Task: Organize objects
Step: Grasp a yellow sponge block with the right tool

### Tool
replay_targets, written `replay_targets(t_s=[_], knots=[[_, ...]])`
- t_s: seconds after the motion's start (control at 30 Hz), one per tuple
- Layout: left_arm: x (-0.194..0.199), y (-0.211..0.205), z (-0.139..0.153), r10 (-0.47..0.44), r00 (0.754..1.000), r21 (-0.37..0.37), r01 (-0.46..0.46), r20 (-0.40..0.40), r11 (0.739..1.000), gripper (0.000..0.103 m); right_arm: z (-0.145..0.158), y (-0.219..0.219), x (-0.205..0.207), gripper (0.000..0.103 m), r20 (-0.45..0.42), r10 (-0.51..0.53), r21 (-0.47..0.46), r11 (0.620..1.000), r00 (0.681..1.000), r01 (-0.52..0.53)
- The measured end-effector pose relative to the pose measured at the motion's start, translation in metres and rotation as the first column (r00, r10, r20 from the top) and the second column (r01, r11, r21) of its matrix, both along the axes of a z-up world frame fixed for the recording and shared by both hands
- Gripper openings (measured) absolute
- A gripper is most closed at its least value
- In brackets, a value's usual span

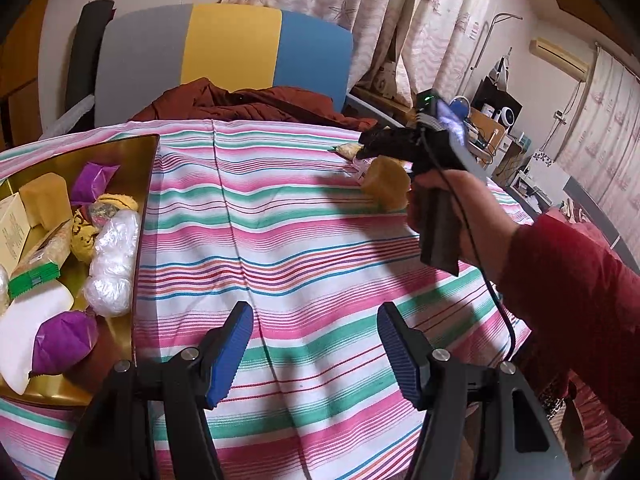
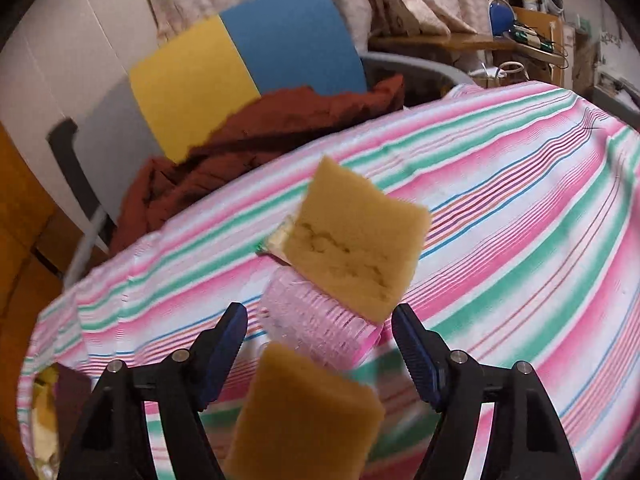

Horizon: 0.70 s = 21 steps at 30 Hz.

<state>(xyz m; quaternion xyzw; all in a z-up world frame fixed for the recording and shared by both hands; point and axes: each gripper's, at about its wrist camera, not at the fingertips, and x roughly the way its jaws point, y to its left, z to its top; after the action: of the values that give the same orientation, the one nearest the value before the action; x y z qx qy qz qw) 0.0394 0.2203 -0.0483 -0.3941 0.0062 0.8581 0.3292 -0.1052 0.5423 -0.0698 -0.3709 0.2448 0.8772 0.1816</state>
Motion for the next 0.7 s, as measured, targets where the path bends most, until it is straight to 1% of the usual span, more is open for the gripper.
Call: replay_targets(t_s=[0.03, 0.07, 0.1, 0.2, 0.27, 0.4, 0.47, 0.53, 0.57, 0.6, 0.67, 0.7], knots=[[0.0, 0.0, 0.0, 0.0, 1.0, -0.001, 0.0, 0.001, 1.0, 0.065, -0.006, 0.001, -0.004, 0.062, 0.02, 0.009, -0.007, 1.0, 1.0, -0.009], [0.0, -0.001, -0.001, 0.001, 1.0, 0.0, -0.001, 0.003, 1.0, 0.065, -0.011, 0.001, -0.003, 0.061, 0.015, 0.018, -0.028, 0.999, 1.0, -0.017], [0.001, -0.001, -0.001, 0.002, 1.0, 0.002, -0.002, 0.004, 1.0, 0.065, -0.014, 0.003, 0.001, 0.055, -0.008, 0.013, -0.048, 0.999, 1.0, -0.013], [-0.001, 0.0, -0.003, 0.002, 1.0, 0.01, -0.003, 0.017, 1.0, 0.065, -0.016, 0.003, 0.02, 0.047, -0.054, 0.029, -0.111, 0.993, 0.998, -0.035], [0.0, 0.002, -0.004, -0.003, 1.0, 0.013, 0.002, 0.023, 1.0, 0.065, -0.014, 0.001, 0.036, 0.045, -0.092, 0.048, -0.13, 0.99, 0.995, -0.059], [0.003, 0.008, -0.006, -0.022, 0.999, 0.007, 0.021, 0.027, 1.0, 0.065, -0.004, 0.0, 0.069, 0.041, -0.171, 0.076, -0.134, 0.986, 0.982, -0.099], [0.005, 0.012, -0.005, -0.032, 0.999, 0.004, 0.032, 0.024, 0.999, 0.065, 0.0, 0.001, 0.085, 0.042, -0.207, 0.076, -0.164, 0.98, 0.975, -0.111], [0.006, 0.015, -0.004, -0.039, 0.999, 0.003, 0.039, 0.021, 0.999, 0.065, 0.0, 0.002, 0.093, 0.05, -0.209, 0.074, -0.184, 0.976, 0.975, -0.114], [0.006, 0.016, -0.003, -0.045, 0.999, 0.0, 0.045, 0.02, 0.999, 0.065, 0.0, 0.003, 0.097, 0.06, -0.193, 0.063, -0.161, 0.982, 0.979, -0.095], [0.006, 0.018, -0.002, -0.048, 0.999, -0.003, 0.048, 0.018, 0.999, 0.065, 0.002, 0.004, 0.102, 0.064, -0.166, 0.045, -0.115, 0.991, 0.985, -0.064], [0.008, 0.019, 0.0, -0.052, 0.999, -0.009, 0.052, 0.004, 0.999, 0.065, 0.006, 0.009, 0.116, 0.065, -0.11, -0.006, -0.001, 1.0, 0.994, 0.006], [0.008, 0.019, 0.0, -0.051, 0.999, -0.011, 0.051, 0.001, 0.999, 0.065, 0.007, 0.012, 0.122, 0.065, -0.085, -0.029, 0.039, 0.999, 0.996, 0.033]])
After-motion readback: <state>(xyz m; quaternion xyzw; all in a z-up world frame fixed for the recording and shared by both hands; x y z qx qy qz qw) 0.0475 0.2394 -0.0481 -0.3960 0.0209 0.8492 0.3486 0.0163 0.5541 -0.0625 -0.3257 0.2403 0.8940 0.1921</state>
